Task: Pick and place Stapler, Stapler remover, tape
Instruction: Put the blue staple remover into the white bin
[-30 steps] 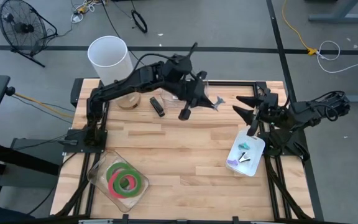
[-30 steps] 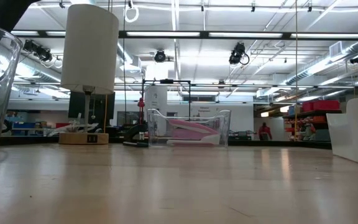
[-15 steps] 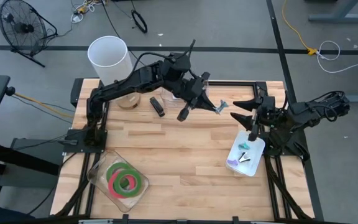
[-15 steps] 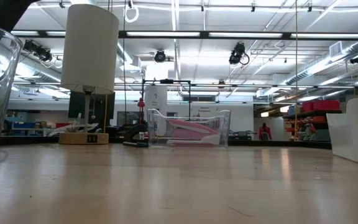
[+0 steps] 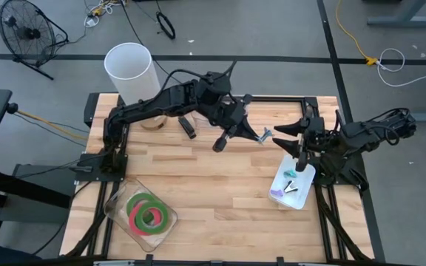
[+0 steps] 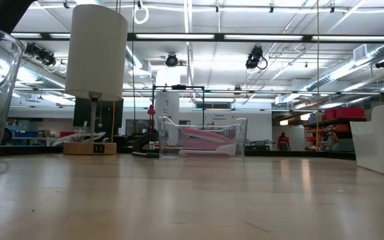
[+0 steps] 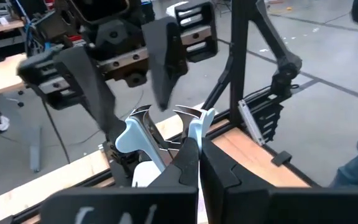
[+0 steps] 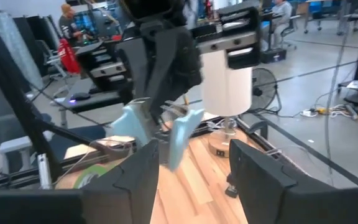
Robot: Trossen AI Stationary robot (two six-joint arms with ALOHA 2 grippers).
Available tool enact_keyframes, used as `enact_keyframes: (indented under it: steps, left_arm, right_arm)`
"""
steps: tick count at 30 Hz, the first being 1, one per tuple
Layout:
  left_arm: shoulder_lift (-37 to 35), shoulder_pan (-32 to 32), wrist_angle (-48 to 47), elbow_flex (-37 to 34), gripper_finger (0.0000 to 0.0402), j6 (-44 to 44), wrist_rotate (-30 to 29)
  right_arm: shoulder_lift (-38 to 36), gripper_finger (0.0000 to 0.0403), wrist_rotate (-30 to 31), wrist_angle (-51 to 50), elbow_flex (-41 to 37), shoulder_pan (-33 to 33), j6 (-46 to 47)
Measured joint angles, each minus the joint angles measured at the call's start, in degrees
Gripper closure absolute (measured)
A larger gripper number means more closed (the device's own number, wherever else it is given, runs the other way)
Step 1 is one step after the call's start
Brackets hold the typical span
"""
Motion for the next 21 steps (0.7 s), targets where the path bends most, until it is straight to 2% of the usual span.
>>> enact_keyframes:
  steps: [6, 21]
  left_arm:
    - [0.00, -0.19, -0.34, 0.00, 0.0401, 0.80, -2.66]
    - [0.00, -0.73, -2.13, 0.00, 0.0401, 0.78, -2.86]
  right_arm:
    - [0.59, 0.0217, -2.84, -0.03, 0.00, -0.01, 0.28]
    - [2.26, 0.0256, -2.87, 0.02, 0.00, -0.01, 0.42]
